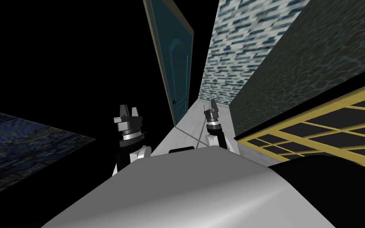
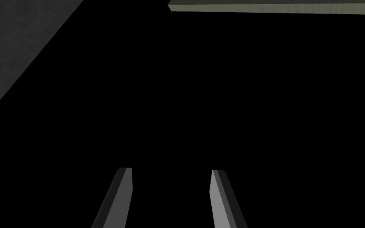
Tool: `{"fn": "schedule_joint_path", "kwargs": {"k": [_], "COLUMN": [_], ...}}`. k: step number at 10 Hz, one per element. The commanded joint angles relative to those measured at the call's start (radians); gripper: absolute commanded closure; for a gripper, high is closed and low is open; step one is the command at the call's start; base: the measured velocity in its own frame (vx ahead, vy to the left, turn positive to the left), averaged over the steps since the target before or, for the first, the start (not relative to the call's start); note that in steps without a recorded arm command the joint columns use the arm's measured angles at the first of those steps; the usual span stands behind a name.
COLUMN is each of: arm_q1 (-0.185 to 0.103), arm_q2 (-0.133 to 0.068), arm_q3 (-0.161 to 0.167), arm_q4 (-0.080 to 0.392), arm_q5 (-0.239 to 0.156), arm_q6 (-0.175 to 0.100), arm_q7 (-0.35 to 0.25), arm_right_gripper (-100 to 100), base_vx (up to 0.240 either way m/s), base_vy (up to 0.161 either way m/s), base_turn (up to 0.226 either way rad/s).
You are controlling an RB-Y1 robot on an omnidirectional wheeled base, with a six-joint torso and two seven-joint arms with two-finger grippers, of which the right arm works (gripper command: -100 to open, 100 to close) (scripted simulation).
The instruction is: Pull the door open
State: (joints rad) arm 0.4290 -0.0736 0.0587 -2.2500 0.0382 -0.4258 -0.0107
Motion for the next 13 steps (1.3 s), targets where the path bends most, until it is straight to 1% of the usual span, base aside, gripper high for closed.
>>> {"fn": "schedule_joint_path", "kwargs": {"k": [1, 6, 12, 13], "arm_q1": [-0.009, -0.05, -0.11, -0.11], "arm_q2": [-0.01, -0.048, -0.101, -0.101], "arm_q3": [0.006, 0.03, 0.064, 0.064], "arm_q4": [0.031, 0.151, 0.324, 0.327], "arm_q5": [-0.006, -0.027, -0.057, -0.057], "arm_q6": [-0.01, -0.041, -0.087, -0.087], "arm_q7": [-0.006, -0.026, -0.055, -0.055], "arm_right_gripper": [-100, -100, -100, -100], "base_vx": [0.081, 0.086, 0.093, 0.058], "base_vy": [-0.023, -0.027, -0.044, -0.029], "base_turn": [0.087, 0.113, 0.141, 0.048]}}
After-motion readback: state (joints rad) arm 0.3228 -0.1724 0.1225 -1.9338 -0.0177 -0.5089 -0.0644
